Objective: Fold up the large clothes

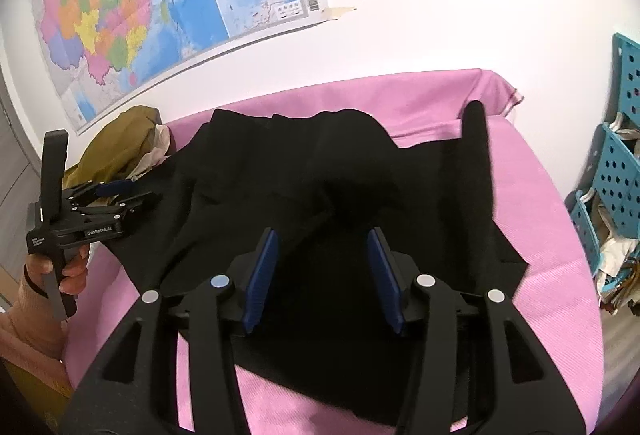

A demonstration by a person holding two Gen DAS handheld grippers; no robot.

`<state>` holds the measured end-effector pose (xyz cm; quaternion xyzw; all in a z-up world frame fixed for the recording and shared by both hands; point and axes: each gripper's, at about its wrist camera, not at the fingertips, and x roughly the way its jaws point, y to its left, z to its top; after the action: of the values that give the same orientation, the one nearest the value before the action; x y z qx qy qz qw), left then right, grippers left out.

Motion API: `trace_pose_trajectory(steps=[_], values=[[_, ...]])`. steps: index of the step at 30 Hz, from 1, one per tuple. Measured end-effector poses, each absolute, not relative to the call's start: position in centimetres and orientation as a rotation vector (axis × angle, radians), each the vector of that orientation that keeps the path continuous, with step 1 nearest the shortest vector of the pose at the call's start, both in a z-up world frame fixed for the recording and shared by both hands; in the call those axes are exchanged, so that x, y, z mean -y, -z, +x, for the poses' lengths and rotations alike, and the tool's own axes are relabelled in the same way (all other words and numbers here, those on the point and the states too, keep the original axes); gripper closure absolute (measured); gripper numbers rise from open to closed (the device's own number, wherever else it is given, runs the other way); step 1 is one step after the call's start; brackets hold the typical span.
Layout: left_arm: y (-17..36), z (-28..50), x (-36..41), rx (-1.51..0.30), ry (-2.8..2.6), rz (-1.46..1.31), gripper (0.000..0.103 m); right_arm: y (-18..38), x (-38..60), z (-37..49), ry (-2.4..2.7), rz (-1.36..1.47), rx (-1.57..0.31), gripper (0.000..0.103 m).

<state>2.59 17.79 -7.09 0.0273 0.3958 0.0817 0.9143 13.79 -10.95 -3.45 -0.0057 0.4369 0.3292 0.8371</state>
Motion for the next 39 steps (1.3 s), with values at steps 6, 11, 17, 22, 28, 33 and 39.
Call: trace_pose_trajectory(steps=[6,11,17,22,28,33,39], values=[[7.1,1.9,-17.9,-0.811,-0.172,0.044,0.028,4.6,12.7,13.9,-0.639,-0.018,-0.952,0.056],[7.1,1.6,-18.0,-0.812,-0.172,0.037,0.028,6.3,13.2,14.5,-0.601,-0.026,-0.976,0.058],[7.4,1.6,-18.1,-0.818,-0.178,0.027,0.028,7.5,13.7,15.4,-0.583,0.004,-0.989,0.06],[7.5,1.5,-18.2,-0.821,-0.183,0.02,0.027,6.7,14.0,15.2,-0.587,0.018,-0.99,0.059],[7.4,1.2,-18.2,-0.817,-0.185,0.013,0.027,4.0,15.4,13.3,-0.637,0.043,-0.94,0.057],[8.2,1.4,-18.7,-0.833,-0.173,-0.006,0.025,5.1,16.0,12.9,-0.617,-0.002,-0.968,0.059],[9.1,2.1,-20.1,-0.862,-0.155,-0.073,0.02,7.0,16.1,14.2,-0.581,0.023,-0.993,0.061]])
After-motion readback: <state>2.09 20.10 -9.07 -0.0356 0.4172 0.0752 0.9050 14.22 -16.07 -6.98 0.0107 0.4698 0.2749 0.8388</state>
